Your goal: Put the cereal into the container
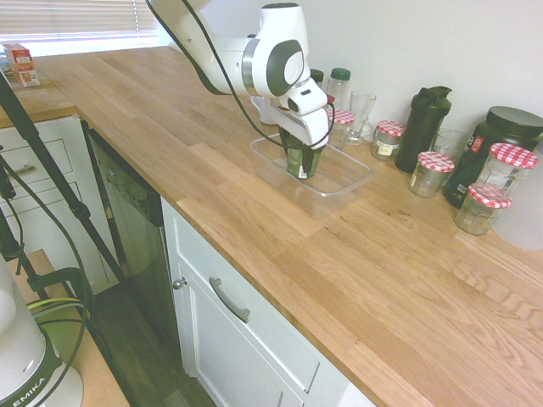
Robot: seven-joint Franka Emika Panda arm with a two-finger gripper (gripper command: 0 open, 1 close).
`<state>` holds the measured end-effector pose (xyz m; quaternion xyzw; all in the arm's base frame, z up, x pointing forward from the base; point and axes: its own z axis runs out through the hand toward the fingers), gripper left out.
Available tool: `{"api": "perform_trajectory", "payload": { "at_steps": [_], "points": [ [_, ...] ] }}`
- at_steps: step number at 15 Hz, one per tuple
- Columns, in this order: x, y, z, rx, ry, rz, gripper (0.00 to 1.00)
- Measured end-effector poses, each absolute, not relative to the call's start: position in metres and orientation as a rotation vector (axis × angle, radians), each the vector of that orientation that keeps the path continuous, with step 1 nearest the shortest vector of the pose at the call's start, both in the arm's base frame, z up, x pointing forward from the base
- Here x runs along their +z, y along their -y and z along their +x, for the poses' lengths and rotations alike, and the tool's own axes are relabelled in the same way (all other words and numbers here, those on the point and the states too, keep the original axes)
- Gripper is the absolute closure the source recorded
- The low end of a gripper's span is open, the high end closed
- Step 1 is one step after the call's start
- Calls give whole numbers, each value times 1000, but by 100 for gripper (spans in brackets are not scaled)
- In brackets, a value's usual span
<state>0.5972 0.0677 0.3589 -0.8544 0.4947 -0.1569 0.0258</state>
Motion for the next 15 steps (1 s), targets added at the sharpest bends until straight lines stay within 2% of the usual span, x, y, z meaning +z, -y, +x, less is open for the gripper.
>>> {"api": "perform_trajectory", "payload": {
  "at_steps": [5, 6, 15],
  "points": [
    [353, -67, 600, -486, -1533, -2631, 100],
    [353, -66, 600, -484, -1532, -2632, 0],
    [357, -57, 598, -452, -1484, -2681, 0]
  ]
}}
